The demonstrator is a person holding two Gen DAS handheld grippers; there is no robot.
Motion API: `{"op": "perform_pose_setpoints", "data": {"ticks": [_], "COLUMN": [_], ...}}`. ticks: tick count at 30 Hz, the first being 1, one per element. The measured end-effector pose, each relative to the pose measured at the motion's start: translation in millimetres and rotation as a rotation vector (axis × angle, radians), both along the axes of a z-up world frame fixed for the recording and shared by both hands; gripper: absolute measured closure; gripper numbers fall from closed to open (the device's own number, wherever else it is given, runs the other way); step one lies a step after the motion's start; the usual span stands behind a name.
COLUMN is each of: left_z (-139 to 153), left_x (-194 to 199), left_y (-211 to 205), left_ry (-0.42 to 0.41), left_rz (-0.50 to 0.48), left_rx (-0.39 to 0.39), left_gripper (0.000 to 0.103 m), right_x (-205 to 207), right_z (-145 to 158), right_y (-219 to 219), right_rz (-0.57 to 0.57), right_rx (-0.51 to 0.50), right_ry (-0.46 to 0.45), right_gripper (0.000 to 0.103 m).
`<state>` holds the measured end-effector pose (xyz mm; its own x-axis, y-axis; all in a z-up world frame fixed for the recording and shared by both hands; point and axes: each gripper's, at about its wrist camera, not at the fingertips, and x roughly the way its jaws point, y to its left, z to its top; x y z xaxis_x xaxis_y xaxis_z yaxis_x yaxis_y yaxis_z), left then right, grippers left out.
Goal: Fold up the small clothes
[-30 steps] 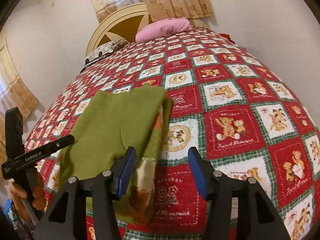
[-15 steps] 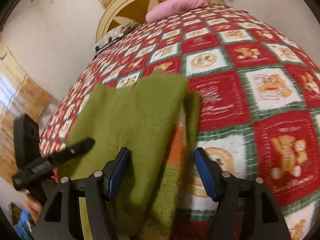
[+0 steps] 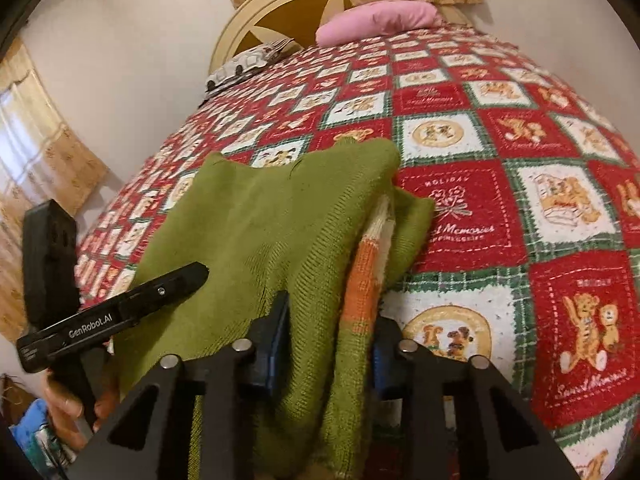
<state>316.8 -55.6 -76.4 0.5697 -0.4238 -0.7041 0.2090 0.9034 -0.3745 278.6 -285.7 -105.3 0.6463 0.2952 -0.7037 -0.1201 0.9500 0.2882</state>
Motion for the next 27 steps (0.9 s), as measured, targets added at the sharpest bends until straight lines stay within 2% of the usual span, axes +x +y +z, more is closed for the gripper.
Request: {"op": "perform_pose_setpoints", "data": {"ticks": [4,8,9,11,16,27], "left_z": [8,22,26,34,51,72], "left_x": [-6,-16,-20,-29,-57,-117], "left_y": [-6,-2,1,2,2,-18], "left_ry": [-0.035,-0.051,-0.057,-0.077,-0.139,-0.143], "left_rz": [-0.006,-0.009,-0.011,-0.021,-0.040,-0.149], "left_rx": [0.059,0.049,0.042,0.040,0.077,0.123], "left_gripper": [0.063,0.066,0.066,0.066,0.066,0.066], "right_x": [-11,-29,-36,-52,-89,-181], "right_z": [14,31,38,50,71,94], "right_y": [25,28,29,33,48,44], "right_rz": [-0.029,-0.070,-0.034,-0.047,-0.080,-0.162], "right_rx": [-0.152,-0.123,-0.110,-0.116,-0.115,-0.065], "right_ry": [-0.052,-0.098,-0.101,-0.139,-0.204,-0.246], "right_gripper": [0.078,0.078,0.078,0.078,0.078,0.078]}}
